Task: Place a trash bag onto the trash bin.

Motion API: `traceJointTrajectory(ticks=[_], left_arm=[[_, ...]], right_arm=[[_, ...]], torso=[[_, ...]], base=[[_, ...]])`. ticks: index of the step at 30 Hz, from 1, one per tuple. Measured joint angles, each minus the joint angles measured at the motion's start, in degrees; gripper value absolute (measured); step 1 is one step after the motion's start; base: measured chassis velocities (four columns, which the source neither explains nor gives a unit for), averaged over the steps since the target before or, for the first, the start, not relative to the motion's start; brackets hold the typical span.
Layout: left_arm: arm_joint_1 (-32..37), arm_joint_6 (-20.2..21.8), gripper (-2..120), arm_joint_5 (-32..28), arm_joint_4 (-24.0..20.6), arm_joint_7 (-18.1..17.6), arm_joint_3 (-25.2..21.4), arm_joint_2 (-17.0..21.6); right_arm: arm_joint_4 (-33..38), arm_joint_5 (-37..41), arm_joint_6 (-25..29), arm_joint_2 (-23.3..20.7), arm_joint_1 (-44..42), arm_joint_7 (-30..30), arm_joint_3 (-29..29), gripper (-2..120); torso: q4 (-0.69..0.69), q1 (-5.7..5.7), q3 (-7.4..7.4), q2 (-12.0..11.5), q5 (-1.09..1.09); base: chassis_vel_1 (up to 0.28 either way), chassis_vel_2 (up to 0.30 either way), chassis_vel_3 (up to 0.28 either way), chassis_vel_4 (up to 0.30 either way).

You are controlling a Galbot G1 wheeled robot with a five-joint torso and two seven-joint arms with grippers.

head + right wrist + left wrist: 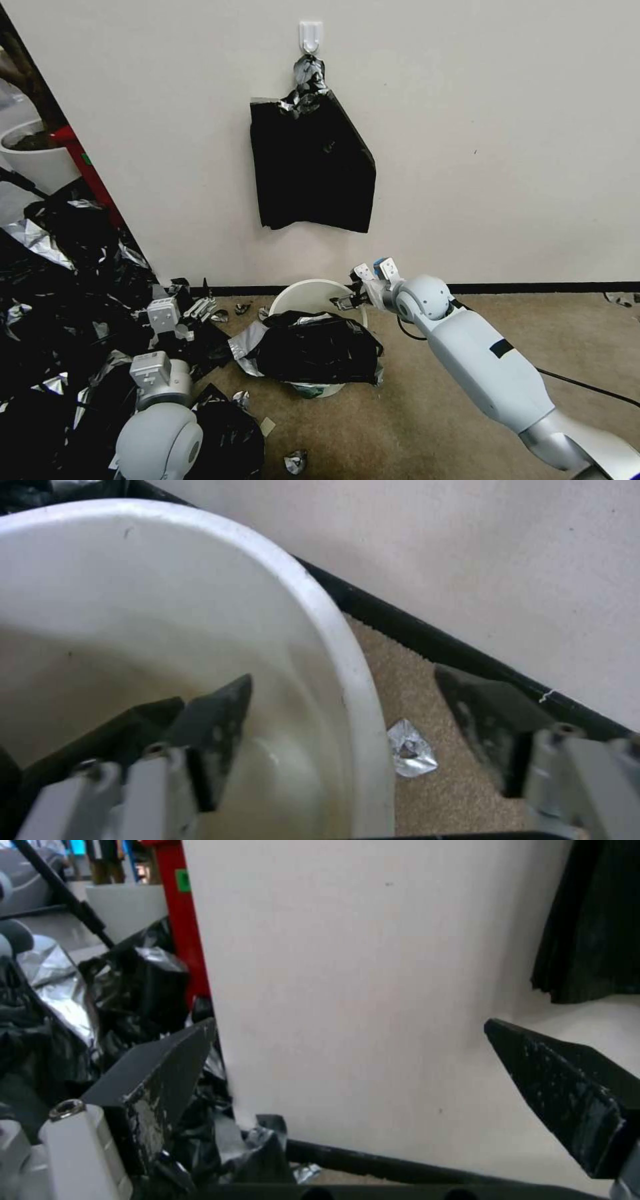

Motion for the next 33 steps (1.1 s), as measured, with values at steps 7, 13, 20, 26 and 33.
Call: traceJointTrajectory(ticks=[7,13,20,26,33], left_arm=[[0.35,0.22,100,-0.31,-0.63,-0.53,-0.11,0.11],[-0.93,0.93,100,-1.28,0.01,-1.17,-0.37,0.56],[-2.53,1.65,100,-1.76,1.32,-2.96,0.14,0.23],[-3.82,1.96,100,-2.32,2.57,-3.65,0.36,0.13],[-4.48,2.94,100,-2.46,2.63,-3.87,1.43,-0.18]], right_arm=[[-0.28,0.08,0.05,0.96,0.11,4.18,-0.97,49],[0.62,4.92,0.15,0.72,-1.59,12.40,-1.37,22],[8.44,26.86,9.82,0.01,-7.18,44.42,-5.14,8],[17.17,33.54,34.18,4.88,-15.27,78.12,-7.70,7],[23.63,33.28,38.74,8.39,-21.63,87.51,-6.73,7]], torso=[[0.02,0.00,0.00,0.00,0.01],[0.01,0.00,-0.01,0.00,0.00],[0.03,0.00,0.00,0.00,0.01],[0.01,0.00,-0.01,0.00,0.02],[0.01,0.00,-0.01,0.00,0.00]], base=[[0.000,0.000,0.000,0.000],[0.000,0.000,0.000,0.000],[0.000,0.000,0.000,0.000],[0.000,0.000,0.000,0.000],[0.000,0.000,0.000,0.000]])
